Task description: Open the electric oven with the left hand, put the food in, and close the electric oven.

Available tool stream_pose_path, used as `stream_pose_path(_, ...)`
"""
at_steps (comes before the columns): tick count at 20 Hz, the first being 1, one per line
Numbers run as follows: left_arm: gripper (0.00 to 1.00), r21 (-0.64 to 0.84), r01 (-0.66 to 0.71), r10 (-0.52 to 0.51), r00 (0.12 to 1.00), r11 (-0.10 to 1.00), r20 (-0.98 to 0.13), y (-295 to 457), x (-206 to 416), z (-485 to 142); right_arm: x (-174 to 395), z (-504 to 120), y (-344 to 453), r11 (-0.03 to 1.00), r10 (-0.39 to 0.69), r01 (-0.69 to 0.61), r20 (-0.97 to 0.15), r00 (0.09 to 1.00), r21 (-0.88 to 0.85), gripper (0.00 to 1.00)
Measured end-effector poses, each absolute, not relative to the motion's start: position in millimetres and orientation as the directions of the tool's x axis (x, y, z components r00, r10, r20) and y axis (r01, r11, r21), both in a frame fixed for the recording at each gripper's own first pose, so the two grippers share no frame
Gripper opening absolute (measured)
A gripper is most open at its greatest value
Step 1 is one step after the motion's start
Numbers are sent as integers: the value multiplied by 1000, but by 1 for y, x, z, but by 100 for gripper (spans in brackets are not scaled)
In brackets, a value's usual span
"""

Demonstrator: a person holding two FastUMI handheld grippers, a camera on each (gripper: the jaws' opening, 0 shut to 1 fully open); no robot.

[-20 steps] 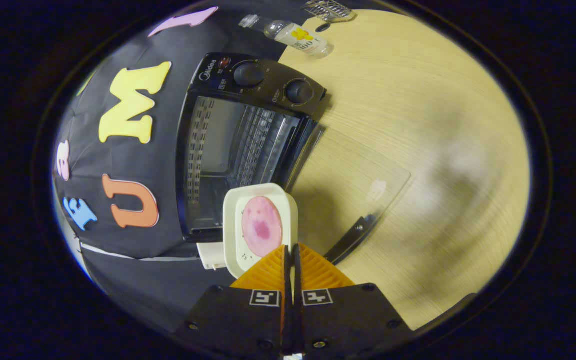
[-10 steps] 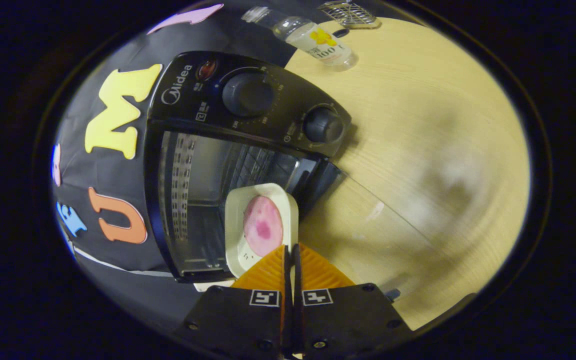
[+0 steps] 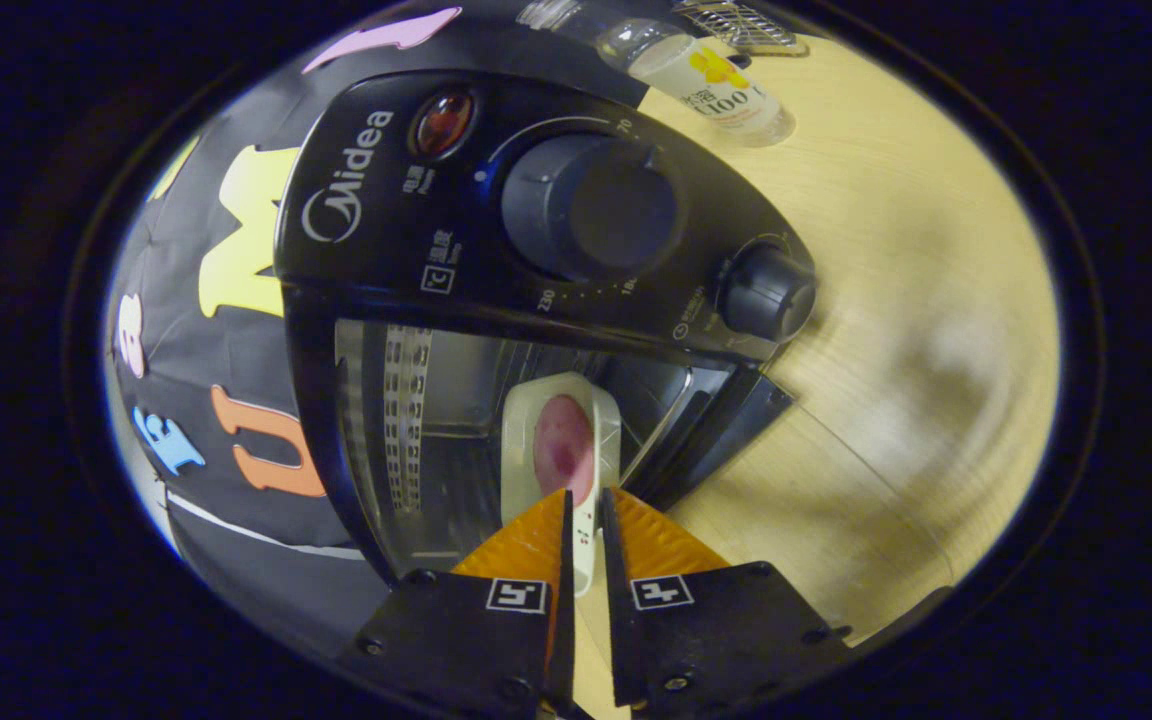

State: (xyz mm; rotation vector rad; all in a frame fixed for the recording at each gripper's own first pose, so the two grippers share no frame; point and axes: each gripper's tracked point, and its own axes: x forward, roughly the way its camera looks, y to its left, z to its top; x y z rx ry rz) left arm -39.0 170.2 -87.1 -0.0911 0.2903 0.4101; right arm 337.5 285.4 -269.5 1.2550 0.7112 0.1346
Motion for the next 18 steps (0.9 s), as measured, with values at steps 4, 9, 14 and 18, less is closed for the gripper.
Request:
stream_pose_path(4,97,-34,-390,366,887,920,-281,167,-42,-83,328,-248,278,332,472,233,-375,798,914,38)
stream_pose_path(9,97,-42,-336,314,913,941,-262,159,-44,-83,297,-228,261,340,472,210,-359,805,917,75)
stream_pose_path(14,96,-37,-260,246,943,965,-224,149,-49,-85,240,-217,225,553,409,127,-401,820,824,84)
stream_pose_path(18,97,-68,-197,179,960,978,-214,137,-51,-90,194,-200,190,733,316,57,-412,855,678,89)
